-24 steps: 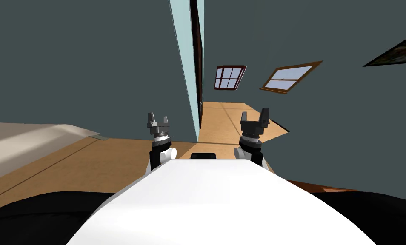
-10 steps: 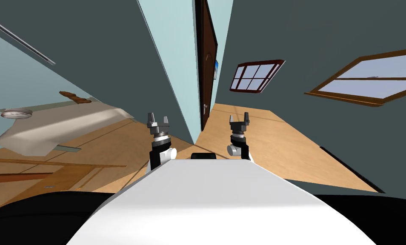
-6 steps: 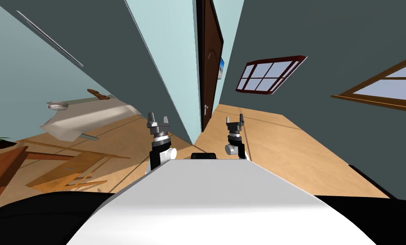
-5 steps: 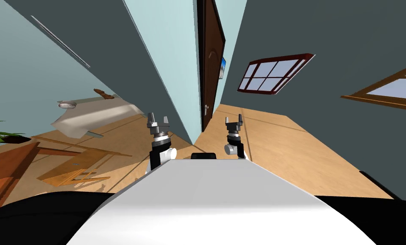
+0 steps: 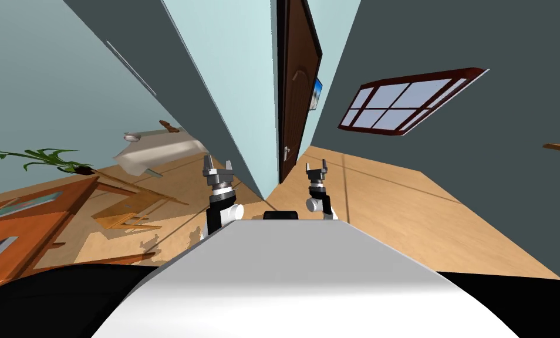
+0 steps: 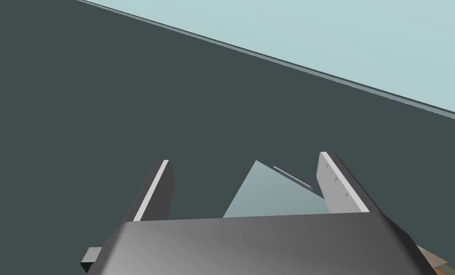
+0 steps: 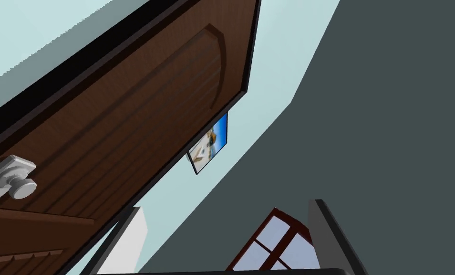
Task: Push the door open
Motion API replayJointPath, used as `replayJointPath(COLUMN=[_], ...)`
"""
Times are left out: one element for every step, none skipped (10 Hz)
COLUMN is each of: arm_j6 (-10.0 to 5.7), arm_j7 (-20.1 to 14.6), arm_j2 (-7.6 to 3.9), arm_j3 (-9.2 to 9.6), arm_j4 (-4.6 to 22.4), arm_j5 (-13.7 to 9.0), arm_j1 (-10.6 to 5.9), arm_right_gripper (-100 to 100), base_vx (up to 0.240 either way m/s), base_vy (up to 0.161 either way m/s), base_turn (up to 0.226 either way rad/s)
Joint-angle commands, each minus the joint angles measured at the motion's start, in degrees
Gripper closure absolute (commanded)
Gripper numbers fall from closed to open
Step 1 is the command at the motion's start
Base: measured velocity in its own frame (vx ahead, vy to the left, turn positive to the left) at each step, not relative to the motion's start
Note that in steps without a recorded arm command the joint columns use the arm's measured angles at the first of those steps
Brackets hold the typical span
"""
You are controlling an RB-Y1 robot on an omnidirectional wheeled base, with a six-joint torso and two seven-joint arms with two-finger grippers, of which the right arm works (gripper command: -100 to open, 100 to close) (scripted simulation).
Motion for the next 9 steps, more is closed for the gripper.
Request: replayJointPath(arm_j6=[0.24,0.31,0.45,0.59,0.73,0.87,0.94,1.08,1.15], arm_j7=[-1.14,-1.45,-2.07,-2.70,-3.33,-3.95,-4.26,-4.89,-5.20], arm_j2=[-0.20,-0.22,-0.22,-0.22,-0.22,-0.22,-0.22,-0.18,-0.15], arm_j3=[0.79,1.06,1.62,2.18,2.74,3.31,3.59,4.15,4.43], arm_j4=[2.07,2.67,3.92,5.16,6.40,7.64,8.26,9.50,10.12], arm_j5=[-1.74,-2.25,-3.29,-4.34,-5.38,-6.43,-6.95,-8.00,-8.52], arm_j1=[-1.09,-1.40,-2.04,-2.67,-3.31,-3.95,-4.27,-4.91,-5.22], arm_right_gripper=[-100,-100,-100,-100,-100,-100,-100,-100,-100], base_vx=[0.107,0.081,0.072,0.084,0.089,0.091,0.093,0.078,0.059], base_vy=[-0.196,-0.174,-0.174,-0.172,-0.154,-0.163,-0.164,-0.195,-0.167], base_turn=[0.284,0.191,0.197,0.245,0.245,0.253,0.163,0.174,0.171])
